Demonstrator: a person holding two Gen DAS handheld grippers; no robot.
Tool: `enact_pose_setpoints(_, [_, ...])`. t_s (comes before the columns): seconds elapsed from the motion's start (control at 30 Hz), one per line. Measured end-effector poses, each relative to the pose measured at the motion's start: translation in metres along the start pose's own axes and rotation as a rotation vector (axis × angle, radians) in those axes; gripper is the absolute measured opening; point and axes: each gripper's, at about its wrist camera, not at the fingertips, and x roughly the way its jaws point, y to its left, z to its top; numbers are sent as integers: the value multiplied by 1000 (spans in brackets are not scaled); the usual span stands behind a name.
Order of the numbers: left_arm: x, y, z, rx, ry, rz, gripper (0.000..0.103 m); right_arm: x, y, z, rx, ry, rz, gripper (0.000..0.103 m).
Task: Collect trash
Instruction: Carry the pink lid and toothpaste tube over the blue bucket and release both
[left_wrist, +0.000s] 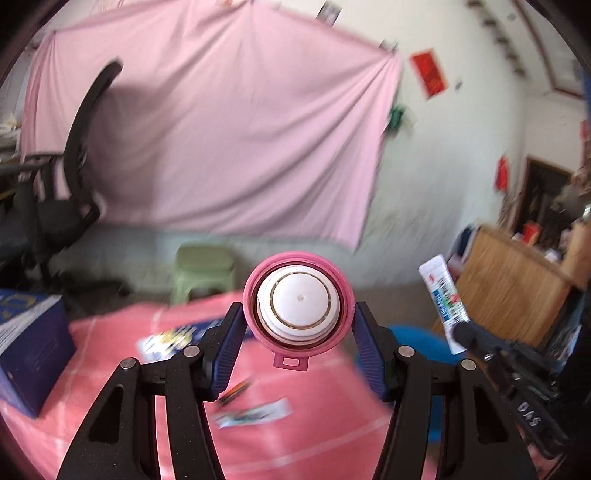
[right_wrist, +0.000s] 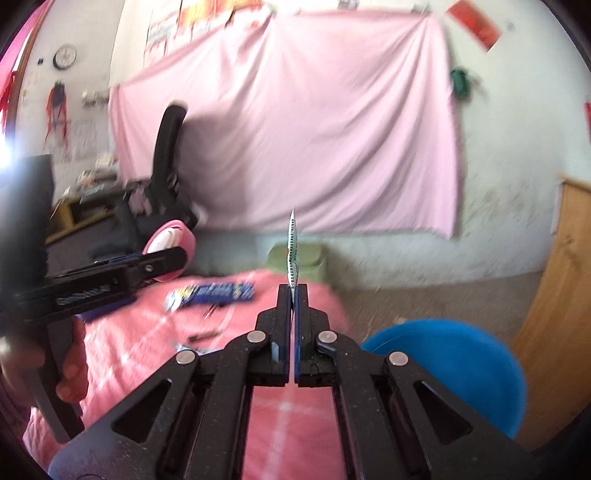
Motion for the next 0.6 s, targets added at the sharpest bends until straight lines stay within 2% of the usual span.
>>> enact_pose_setpoints(0.13, [-3, -34, 9, 13, -69, -86, 53, -30, -21, 5, 32, -117, -80, 22])
enact_pose_setpoints(0.27, [11, -67, 12, 36, -68, -150, 53, -45, -41, 7, 54, -153, -135, 22])
enact_pose_setpoints(0.4, [31, -97, 10, 78, -27, -186, 53, -58, -62, 1, 74, -155, -188, 22])
enact_pose_setpoints(0.6, [71, -128, -4, 103, 106, -200, 53, -61, -101, -18, 124, -94, -240, 22])
